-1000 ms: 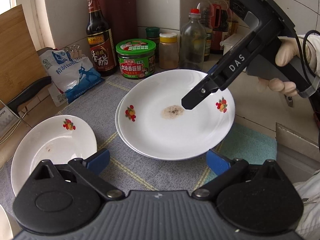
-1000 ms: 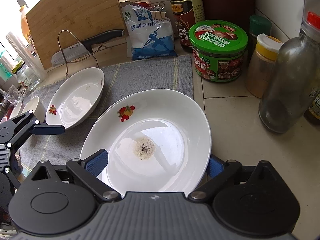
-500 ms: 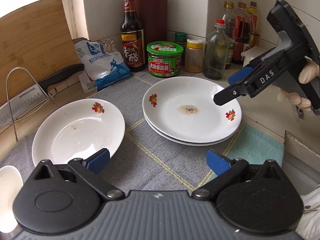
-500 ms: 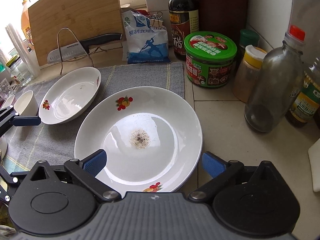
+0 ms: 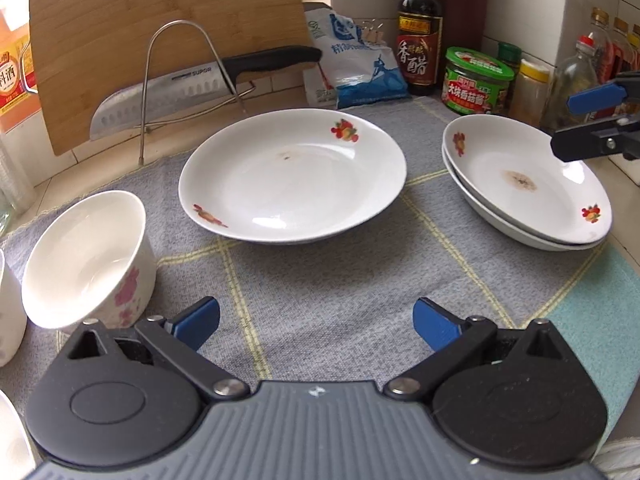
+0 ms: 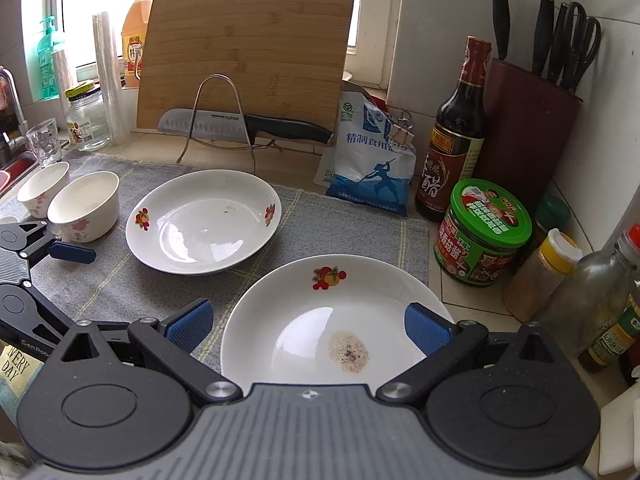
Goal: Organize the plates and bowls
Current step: 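Withdraw the right gripper from the stacked plates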
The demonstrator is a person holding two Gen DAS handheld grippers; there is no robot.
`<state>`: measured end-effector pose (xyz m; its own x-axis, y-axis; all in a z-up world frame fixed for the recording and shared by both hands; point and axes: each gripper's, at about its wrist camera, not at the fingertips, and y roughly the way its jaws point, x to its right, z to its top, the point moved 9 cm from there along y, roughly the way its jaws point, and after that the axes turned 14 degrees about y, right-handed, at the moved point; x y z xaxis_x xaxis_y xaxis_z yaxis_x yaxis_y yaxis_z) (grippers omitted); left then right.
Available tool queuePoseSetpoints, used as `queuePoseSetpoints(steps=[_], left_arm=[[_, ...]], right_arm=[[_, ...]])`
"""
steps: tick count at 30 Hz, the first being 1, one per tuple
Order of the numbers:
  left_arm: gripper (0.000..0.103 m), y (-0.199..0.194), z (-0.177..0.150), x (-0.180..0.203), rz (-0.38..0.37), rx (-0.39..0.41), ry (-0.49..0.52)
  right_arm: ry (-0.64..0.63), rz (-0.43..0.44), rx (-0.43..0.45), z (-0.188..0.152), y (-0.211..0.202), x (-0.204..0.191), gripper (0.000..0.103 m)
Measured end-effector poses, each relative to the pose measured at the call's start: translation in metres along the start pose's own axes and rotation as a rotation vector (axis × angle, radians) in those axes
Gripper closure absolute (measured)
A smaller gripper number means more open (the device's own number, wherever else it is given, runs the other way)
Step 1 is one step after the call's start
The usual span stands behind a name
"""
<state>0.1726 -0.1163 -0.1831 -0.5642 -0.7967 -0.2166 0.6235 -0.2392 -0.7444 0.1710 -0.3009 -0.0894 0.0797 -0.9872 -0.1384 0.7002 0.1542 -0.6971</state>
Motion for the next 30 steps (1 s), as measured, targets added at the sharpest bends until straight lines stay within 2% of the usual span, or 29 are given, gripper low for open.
queuePoseSetpoints(steps=[6, 15, 22, 30], left_arm=[[0.001, 0.019, -0.001, 0.009, 0.008, -0.008, -0.041], [0.000, 0.036, 0.013, 0.006, 0.007, 0.033, -0.064], [0.000, 0.046, 0.021, 0.000, 0.031, 0.046, -0.087], [0.000, 0.050, 0.024, -0.006, 0.031, 0.061, -0.090]], right_arm=[[-0.049, 0.046, -0.037, 0.003, 0.012, -0.021, 0.000], [-0.082, 0.123, -0.088, 0.020, 0.039, -0.037, 0.000], [-0.106, 0.191, -0.153, 0.043, 0.085, -0.049, 0.000], [-0.154, 0.282, -0.268, 0.062, 0.140, -0.064, 0.000]])
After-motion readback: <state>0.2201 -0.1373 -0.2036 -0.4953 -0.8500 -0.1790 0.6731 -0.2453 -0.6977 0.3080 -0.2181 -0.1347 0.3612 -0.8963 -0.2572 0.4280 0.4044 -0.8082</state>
